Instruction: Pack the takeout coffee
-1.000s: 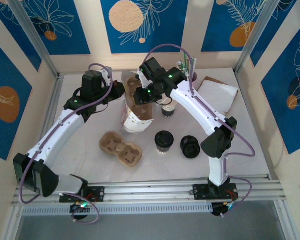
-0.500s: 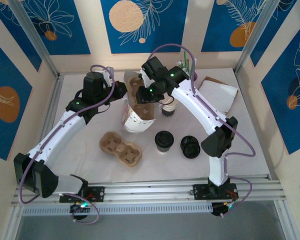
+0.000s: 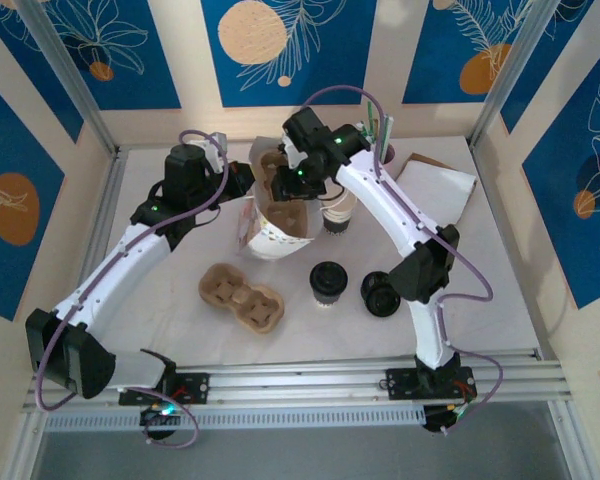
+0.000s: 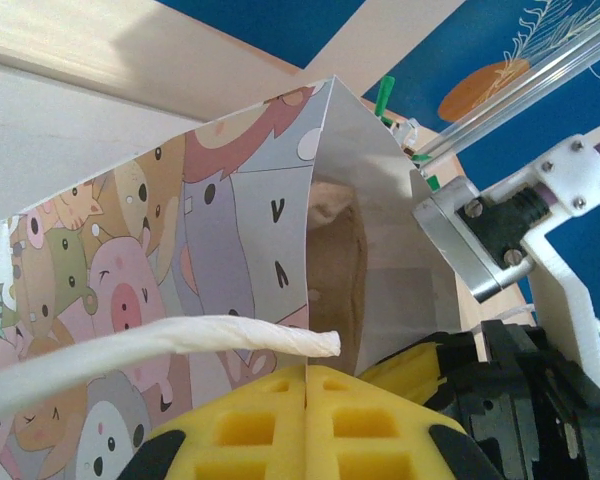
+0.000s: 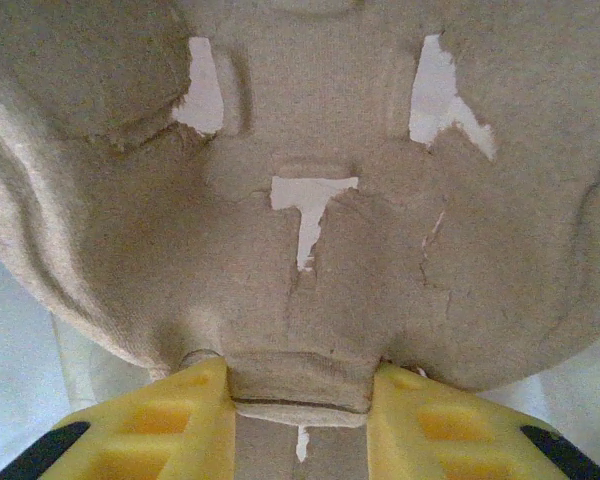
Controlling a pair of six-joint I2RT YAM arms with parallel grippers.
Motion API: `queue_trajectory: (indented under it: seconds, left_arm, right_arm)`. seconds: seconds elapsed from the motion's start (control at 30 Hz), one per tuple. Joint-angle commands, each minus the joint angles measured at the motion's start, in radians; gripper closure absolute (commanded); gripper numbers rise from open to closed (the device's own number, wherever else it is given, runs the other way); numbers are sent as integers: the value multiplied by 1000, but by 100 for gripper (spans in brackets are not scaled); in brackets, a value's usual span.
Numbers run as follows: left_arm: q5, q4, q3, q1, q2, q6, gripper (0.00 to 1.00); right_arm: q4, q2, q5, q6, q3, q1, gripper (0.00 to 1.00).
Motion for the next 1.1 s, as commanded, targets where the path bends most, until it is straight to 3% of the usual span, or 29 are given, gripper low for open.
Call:
queue_trajectory:
  seconds: [0.0,0.07,0.17,0.23,0.53,0.67,0.77,0.93,1.07]
  left_arm:
    - [-6,42,-12,-11,-27,-5,100]
    - [-6,37,-9,-11,-24,-6,96]
    - [-23,27,-14,-9,-39,-3,63]
    - [-28,20,-16,-7,-53,0,48]
    - [-61,-50,-15,5,-150,13,14]
    - [-67,-110,-5,40,-190,25,9]
    - [-58,-167,-25,115,-211,-7,9]
    - [70,-131,-156,306,-247,-108,14]
    - [108,-119,-233,380,-234,-128,22]
  right_arm:
    - [-89,48,-28,25,77,-11,66]
    - [-109,73,-30,31,113,-12,66]
    - [-121,96,-36,40,147,-13,66]
    - [-129,108,-39,45,162,-12,66]
    - [-174,142,-36,57,218,0,66]
    - [-191,146,-31,58,220,11,66]
    - [-211,148,-26,56,225,19,66]
    - [-240,151,-9,54,233,37,66]
    - [-264,153,9,58,237,52,66]
